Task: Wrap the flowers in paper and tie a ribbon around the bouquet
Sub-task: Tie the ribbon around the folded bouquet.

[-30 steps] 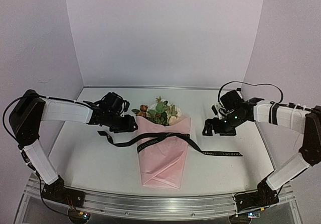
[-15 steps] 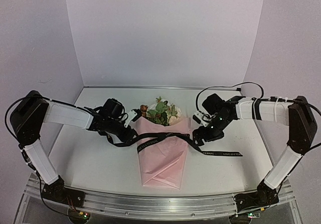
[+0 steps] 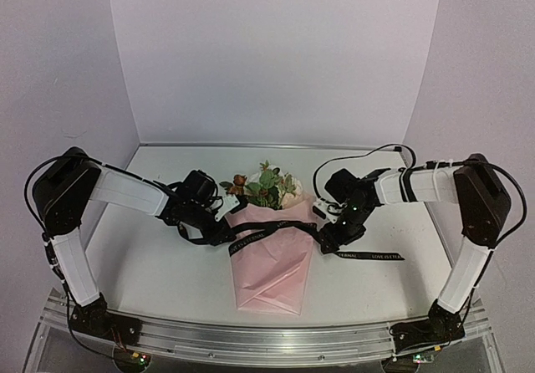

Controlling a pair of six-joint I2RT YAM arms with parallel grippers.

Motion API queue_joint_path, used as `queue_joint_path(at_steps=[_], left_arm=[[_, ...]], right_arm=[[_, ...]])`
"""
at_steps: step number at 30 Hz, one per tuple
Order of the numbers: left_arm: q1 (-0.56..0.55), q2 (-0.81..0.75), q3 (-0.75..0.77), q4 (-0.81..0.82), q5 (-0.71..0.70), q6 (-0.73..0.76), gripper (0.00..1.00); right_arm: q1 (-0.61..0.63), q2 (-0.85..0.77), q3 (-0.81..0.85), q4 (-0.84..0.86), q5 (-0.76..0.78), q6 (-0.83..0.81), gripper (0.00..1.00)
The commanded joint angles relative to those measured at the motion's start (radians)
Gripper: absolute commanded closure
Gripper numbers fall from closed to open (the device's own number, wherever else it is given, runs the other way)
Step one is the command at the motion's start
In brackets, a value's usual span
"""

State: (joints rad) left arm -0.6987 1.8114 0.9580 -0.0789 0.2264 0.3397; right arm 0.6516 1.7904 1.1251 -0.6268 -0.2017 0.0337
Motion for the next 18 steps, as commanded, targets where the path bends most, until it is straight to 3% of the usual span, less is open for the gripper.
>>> queue_joint_path(at_steps=[1, 6, 14, 17, 18], left_arm=[[-0.008, 0.023, 0.053, -0.003, -0.026, 0.037, 0.45], [-0.014, 0.036, 0.056, 0.007, -0.063, 0.029, 0.54], [-0.016, 0.019, 0.058, 0.032, -0.134, -0.003, 0.94], [-0.016, -0.018, 0.049, 0.069, -0.166, -0.049, 1.0], [-0.016, -0.036, 0.047, 0.072, -0.175, -0.077, 1.0]], right_arm=[[0.012, 0.047, 0.056, 0.024, 0.018, -0.01, 0.41], [0.014, 0.086, 0.076, 0.03, 0.019, 0.004, 0.5], [0.016, 0.078, 0.062, 0.038, 0.046, 0.037, 0.87], [0.016, 0.065, 0.056, 0.039, 0.055, 0.056, 1.0], [0.016, 0.061, 0.055, 0.039, 0.055, 0.066, 1.0]])
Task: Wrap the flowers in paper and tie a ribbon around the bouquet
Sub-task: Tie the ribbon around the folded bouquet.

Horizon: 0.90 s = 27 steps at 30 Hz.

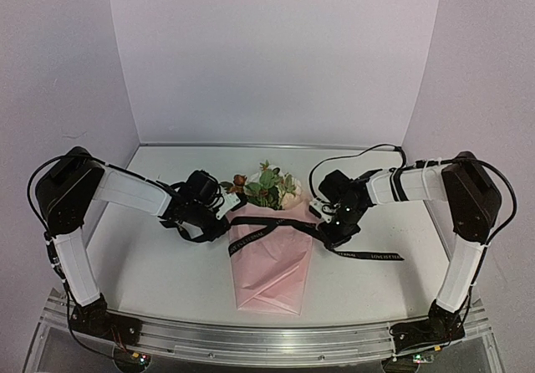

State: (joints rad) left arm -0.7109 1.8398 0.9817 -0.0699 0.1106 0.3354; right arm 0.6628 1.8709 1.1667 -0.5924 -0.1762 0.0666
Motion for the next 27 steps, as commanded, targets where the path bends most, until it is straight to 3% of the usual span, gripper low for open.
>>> queue_joint_path(at_steps=[1, 9, 14, 17, 19, 22, 27], left_arm=[[-0.004, -0.083, 0.022, 0.065, -0.073, -0.105, 1.0], [0.001, -0.169, 0.032, -0.085, -0.207, -0.635, 1.0], [0.002, -0.241, -0.075, -0.083, -0.224, -0.925, 1.0], [0.021, -0.276, -0.129, -0.122, -0.268, -1.07, 1.0], [0.094, -0.321, -0.198, -0.131, -0.236, -1.189, 1.0], [0.33, -0.421, -0.363, -0.022, -0.059, -1.338, 1.0], [0.605, -0.489, -0.433, 0.021, 0.055, -1.391, 1.0]], right_arm=[[0.005, -0.023, 0.012, 0.005, 0.03, 0.045, 1.0], [0.001, -0.064, 0.0, -0.009, 0.131, 0.203, 1.0], [0.001, -0.076, -0.003, -0.009, 0.148, 0.284, 1.0], [-0.013, -0.115, -0.036, -0.013, 0.238, 0.329, 1.0], [-0.06, -0.147, -0.08, -0.011, 0.272, 0.375, 1.0], [-0.162, -0.213, -0.179, 0.003, 0.24, 0.461, 1.0], [-0.279, -0.355, -0.332, 0.051, 0.242, 0.525, 1.0]])
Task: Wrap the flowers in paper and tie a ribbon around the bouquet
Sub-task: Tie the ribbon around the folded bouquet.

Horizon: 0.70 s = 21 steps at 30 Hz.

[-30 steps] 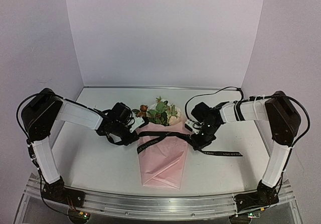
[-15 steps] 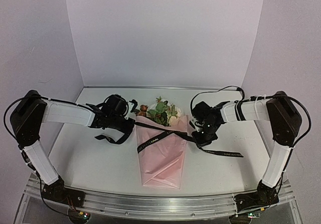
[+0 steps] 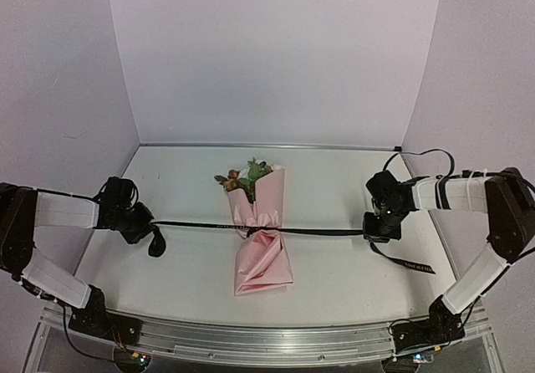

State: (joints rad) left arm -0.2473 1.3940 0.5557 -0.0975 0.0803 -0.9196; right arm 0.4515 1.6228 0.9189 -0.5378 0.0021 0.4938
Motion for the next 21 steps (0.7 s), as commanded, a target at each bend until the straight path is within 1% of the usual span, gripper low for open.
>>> queue_joint_path(at_steps=[1, 5, 9, 15, 18, 20, 21], left_arm=[[0.188, -0.035, -0.007, 0.054, 0.101, -0.148, 1.0], [0.352, 0.011, 0.0, 0.085, 0.162, -0.158, 1.0], [0.438, 0.044, 0.037, 0.075, 0.17, -0.127, 1.0], [0.472, 0.078, 0.066, 0.056, 0.161, -0.079, 1.0], [0.455, 0.093, 0.087, 0.058, 0.175, -0.024, 1.0], [0.421, 0.088, 0.108, 0.033, 0.132, 0.025, 1.0], [0.41, 0.087, 0.115, 0.019, 0.109, 0.044, 1.0]], right_arm=[[-0.084, -0.125, -0.098, -0.003, 0.071, 0.112, 1.0], [-0.169, -0.202, -0.172, 0.003, 0.064, 0.169, 1.0], [-0.249, -0.281, -0.255, 0.008, 0.066, 0.205, 1.0], [-0.292, -0.398, -0.342, -0.013, 0.103, 0.202, 1.0], [-0.291, -0.426, -0.351, -0.048, 0.07, 0.176, 1.0], [-0.28, -0.446, -0.354, -0.077, 0.053, 0.16, 1.0], [-0.266, -0.464, -0.357, -0.101, 0.077, 0.151, 1.0]])
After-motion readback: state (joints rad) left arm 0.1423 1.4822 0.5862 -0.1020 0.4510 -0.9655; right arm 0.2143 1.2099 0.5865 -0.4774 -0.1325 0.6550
